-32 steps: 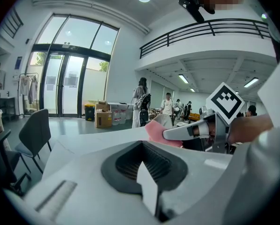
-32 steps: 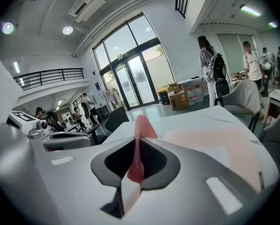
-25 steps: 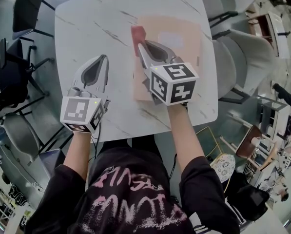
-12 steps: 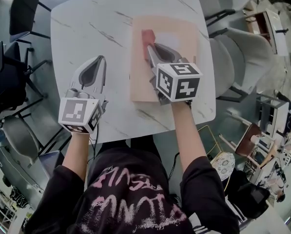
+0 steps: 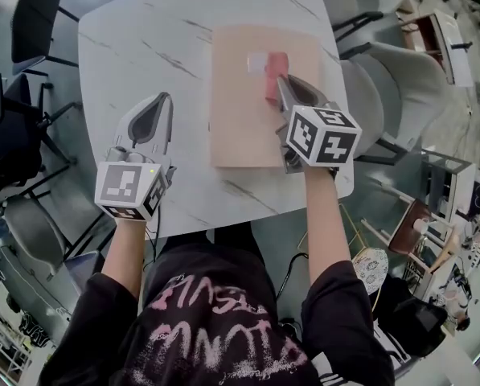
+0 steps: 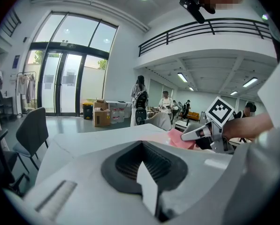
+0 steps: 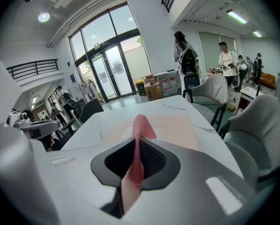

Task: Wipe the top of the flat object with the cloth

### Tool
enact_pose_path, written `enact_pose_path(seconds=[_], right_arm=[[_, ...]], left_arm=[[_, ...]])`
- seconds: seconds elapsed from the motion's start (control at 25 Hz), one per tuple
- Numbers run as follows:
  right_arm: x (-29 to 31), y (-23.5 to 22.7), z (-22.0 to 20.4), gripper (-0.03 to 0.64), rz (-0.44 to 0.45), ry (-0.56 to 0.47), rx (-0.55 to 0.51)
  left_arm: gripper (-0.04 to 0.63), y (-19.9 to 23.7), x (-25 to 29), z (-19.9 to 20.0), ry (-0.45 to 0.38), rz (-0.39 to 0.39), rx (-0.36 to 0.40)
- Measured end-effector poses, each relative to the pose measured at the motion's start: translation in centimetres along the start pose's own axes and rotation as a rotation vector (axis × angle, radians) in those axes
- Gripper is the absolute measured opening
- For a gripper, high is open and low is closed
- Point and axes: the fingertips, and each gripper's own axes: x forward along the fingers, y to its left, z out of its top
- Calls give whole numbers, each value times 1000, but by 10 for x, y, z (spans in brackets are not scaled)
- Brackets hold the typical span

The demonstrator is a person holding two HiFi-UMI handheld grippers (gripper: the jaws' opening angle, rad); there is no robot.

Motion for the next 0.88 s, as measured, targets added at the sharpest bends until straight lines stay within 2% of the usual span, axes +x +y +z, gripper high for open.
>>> enact_pose_path(seconds=[0.36,0.56,0.72,0.88], right_arm=[[-27,-65,-14,49,-130,9,44],[-44,-83,-9,49,-177,-16,53],[-51,-70,8,49,-155,-60,42],[-43,-34,23,49,-88,-95,26]], left_arm=[[2,0,0,1,2,-2,0],[2,2,-2,0,-1,-1,-2],[2,0,-4,1,-6,-3,-1],[2,1,-9,1,-10,3,-2]])
